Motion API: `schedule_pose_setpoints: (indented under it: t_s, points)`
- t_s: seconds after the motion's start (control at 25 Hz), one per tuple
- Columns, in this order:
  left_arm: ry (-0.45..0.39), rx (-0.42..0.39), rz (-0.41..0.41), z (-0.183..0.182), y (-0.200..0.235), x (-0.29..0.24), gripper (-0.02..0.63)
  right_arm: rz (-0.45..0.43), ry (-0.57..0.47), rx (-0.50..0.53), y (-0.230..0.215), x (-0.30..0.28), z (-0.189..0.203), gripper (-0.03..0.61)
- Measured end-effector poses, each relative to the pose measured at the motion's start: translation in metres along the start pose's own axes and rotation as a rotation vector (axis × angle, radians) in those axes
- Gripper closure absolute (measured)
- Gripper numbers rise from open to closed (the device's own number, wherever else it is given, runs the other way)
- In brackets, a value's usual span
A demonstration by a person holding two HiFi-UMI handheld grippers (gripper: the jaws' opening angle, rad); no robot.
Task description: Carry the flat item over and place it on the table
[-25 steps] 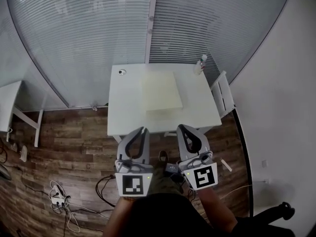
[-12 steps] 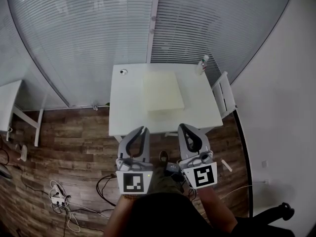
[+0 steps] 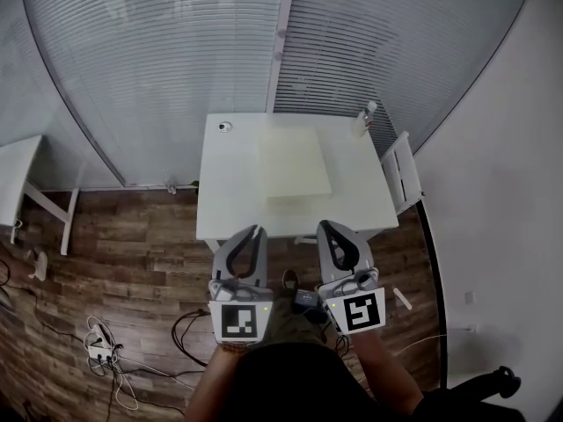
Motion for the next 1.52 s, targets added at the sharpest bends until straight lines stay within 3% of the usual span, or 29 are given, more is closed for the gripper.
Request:
schedule_pose_setpoints:
  t_s: [0.68, 0.8, 1.52]
  points:
    - [0.004, 0.018, -0.003, 0.003, -0.002, -0.003, 0.584, -0.011, 0.026, 0.006, -0.004, 0.005, 0.006, 0.581]
    - [0.02, -0.014, 0.01, 0.007, -0.003, -0.005, 0.584, -0.01, 0.034, 0.002, -0.005, 0.004, 0.009, 0.581]
    - [0.04, 0.028, 0.014, 0.015, -0.007, -0.008, 0.584, -0.024, 0.067, 0.001, -0.004, 0.004, 0.017, 0.581]
Point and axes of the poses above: the fingertips, and each gripper's own axes: x backward along the fingers, y to its left, z out of its underside, the point moved 5 cm from there along x, backward along the fingers, and after that the axes turned 12 degrees about z, right-handed, at the moved point
